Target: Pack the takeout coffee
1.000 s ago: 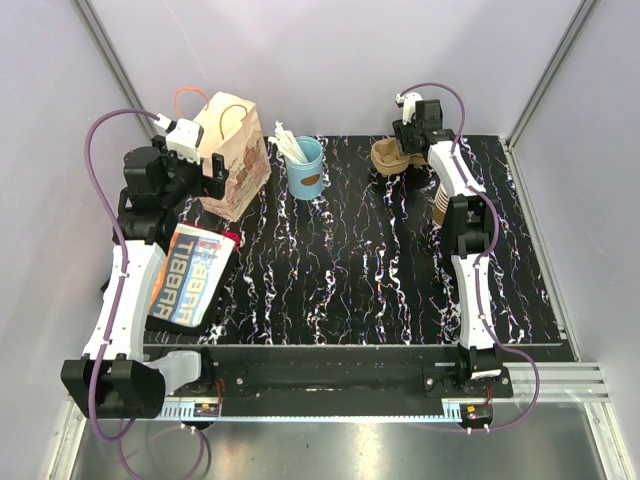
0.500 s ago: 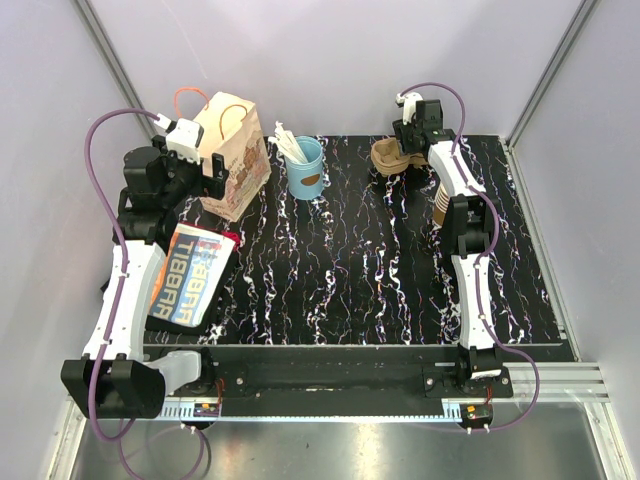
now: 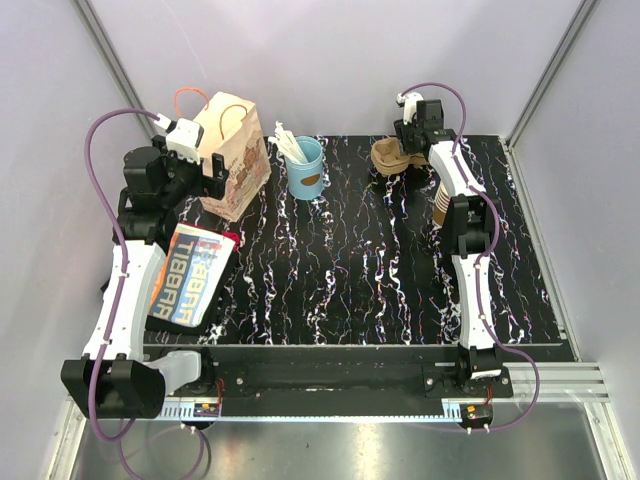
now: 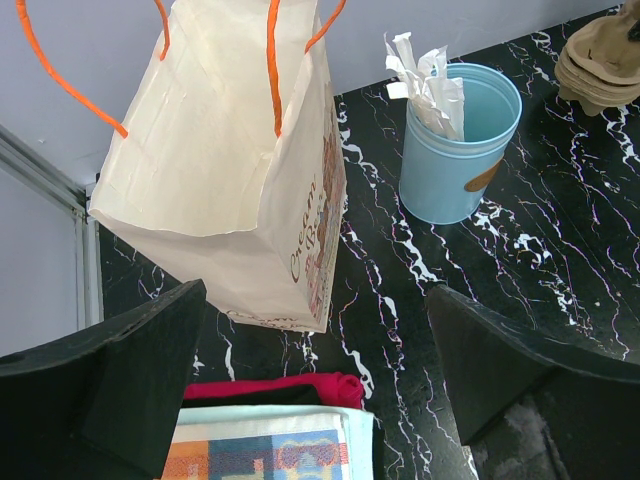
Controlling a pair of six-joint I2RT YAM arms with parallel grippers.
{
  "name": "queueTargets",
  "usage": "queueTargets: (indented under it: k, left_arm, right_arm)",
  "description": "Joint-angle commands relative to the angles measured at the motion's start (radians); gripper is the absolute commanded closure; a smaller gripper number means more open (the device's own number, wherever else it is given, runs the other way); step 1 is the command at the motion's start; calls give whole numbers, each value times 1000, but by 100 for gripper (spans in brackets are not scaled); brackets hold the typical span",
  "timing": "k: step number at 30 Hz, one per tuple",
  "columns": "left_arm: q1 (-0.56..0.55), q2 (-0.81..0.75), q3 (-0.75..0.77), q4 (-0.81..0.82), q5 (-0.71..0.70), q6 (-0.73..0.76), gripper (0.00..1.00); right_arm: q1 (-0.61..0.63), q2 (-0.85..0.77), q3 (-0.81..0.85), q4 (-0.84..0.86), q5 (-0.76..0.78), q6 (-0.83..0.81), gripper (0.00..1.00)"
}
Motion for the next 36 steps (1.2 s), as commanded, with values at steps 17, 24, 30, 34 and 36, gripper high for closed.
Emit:
queueTargets:
  k: [17, 24, 30, 34, 36]
  left_arm:
    - [-1, -17, -1, 58, 22, -7, 1]
    - [-2, -24, -7, 61, 24, -7, 1]
    - [-2, -29, -10, 61, 24, -8, 1]
    - [-2, -32, -10, 61, 25, -8, 1]
    - [-2, -31, -9, 61, 25, -10, 1]
  right_arm:
    - [-3, -53, 9, 5, -28, 10, 68]
    - [-3, -103, 15, 11, -10, 7, 69]
    - [-3, -163, 12, 22, 4, -3, 69]
    - [-1, -195, -1, 24, 2, -9, 69]
    - [3, -215, -22, 25, -4, -13, 69]
